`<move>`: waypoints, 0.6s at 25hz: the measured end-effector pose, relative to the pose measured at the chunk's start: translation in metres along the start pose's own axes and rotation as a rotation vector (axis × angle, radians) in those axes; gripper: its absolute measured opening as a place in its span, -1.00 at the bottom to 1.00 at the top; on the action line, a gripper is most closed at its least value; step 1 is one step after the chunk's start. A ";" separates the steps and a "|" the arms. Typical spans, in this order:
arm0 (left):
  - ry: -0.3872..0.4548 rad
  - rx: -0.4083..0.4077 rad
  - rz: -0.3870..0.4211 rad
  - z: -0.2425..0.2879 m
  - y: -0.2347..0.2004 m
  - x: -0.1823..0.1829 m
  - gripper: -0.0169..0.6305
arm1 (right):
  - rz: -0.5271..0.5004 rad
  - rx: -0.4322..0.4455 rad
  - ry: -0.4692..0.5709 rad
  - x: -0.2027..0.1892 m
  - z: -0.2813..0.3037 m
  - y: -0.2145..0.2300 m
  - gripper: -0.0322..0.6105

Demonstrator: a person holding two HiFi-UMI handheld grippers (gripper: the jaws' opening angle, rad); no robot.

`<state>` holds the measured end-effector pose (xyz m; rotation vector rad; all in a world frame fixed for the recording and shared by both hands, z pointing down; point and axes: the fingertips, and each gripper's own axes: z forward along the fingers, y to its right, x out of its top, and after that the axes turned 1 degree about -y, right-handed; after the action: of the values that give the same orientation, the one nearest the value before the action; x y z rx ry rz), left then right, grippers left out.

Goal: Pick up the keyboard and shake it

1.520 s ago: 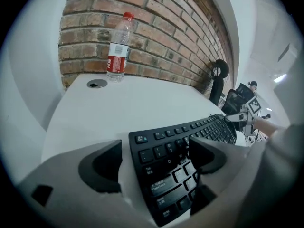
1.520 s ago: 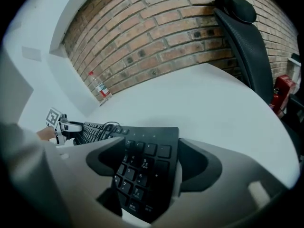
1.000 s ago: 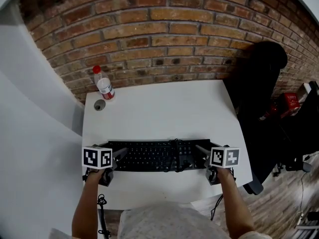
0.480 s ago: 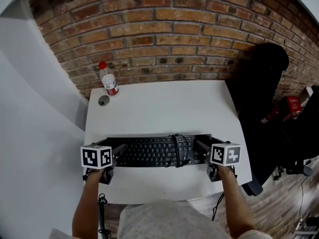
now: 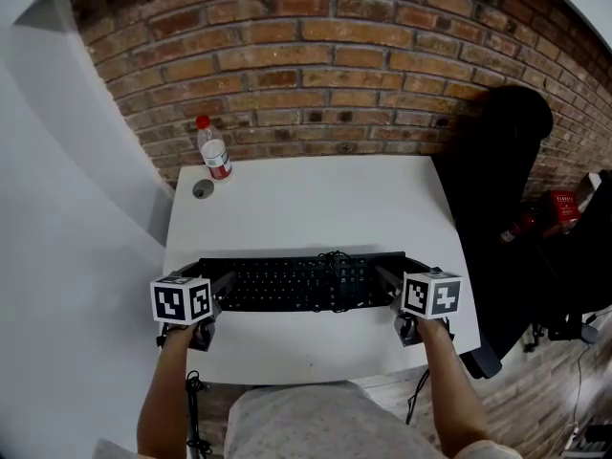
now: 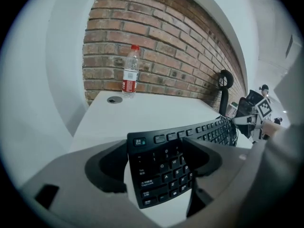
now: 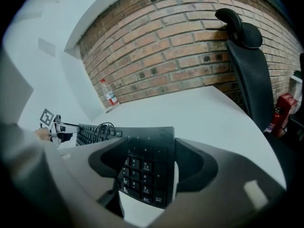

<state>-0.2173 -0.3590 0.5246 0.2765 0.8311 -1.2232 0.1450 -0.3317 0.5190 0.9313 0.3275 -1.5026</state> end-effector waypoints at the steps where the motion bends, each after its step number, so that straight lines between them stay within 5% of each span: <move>1: 0.010 0.005 0.002 -0.002 0.000 0.001 0.15 | -0.009 0.002 0.009 0.002 -0.001 -0.001 0.09; 15: 0.111 0.051 0.018 -0.026 0.005 0.006 0.12 | -0.146 0.024 0.140 0.017 -0.018 -0.014 0.09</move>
<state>-0.2230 -0.3460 0.5017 0.3952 0.8918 -1.2224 0.1403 -0.3286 0.4909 1.0529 0.4879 -1.5802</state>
